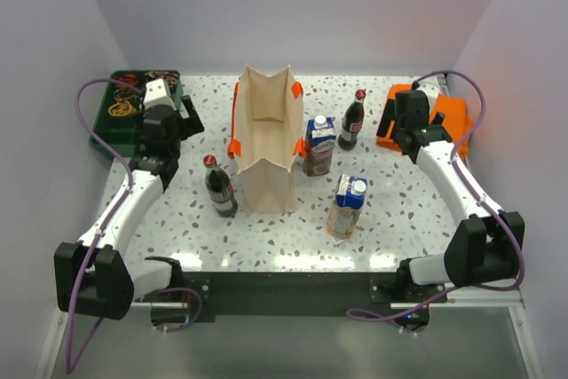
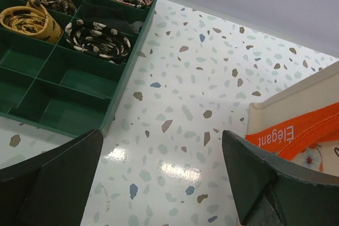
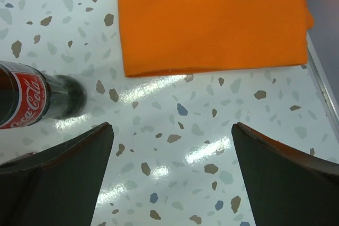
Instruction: Place the beverage into the canvas bag
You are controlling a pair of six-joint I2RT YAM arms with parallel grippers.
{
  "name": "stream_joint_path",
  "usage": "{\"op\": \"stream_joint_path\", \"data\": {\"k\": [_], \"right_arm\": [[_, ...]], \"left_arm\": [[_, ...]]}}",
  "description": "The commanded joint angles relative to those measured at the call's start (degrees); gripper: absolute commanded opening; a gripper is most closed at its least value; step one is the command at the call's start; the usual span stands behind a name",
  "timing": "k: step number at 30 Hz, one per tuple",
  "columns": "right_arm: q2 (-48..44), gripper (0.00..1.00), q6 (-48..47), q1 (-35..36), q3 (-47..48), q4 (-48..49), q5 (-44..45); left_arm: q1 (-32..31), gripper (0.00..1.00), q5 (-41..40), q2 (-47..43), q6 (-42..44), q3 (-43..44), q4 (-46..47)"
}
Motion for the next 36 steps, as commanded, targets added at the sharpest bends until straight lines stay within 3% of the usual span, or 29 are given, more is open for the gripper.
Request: {"op": "stream_joint_path", "data": {"k": [1,5,14,26,36], "right_arm": [[-0.3,0.99,-1.6,0.2,3.3,-1.3,-1.7],[1.3,0.99,-4.4,0.1,7.2,-6.4,-5.5],[5.3,0.98,-7.7,0.2,27.4,-19.6,-15.1],[6.3,0.98,-10.8,1.7,34.9,-20.9,-25.5],[19.8,0.98,-10.2,4.0,51.0,-28.2,-26.5]], "left_arm": [[0.1,1.00,1.1,-1.1,-0.1,1.2,1.1],[0.1,1.00,2.1,-0.3,1.0,1.6,0.8],[0.1,1.00,7.4,3.6,-0.9,9.6,-9.1],[0.1,1.00,16.0,5.0,-3.7,18.4,-13.2],[0.1,1.00,18.1,7.0,-3.8,20.4,-15.3]]}}
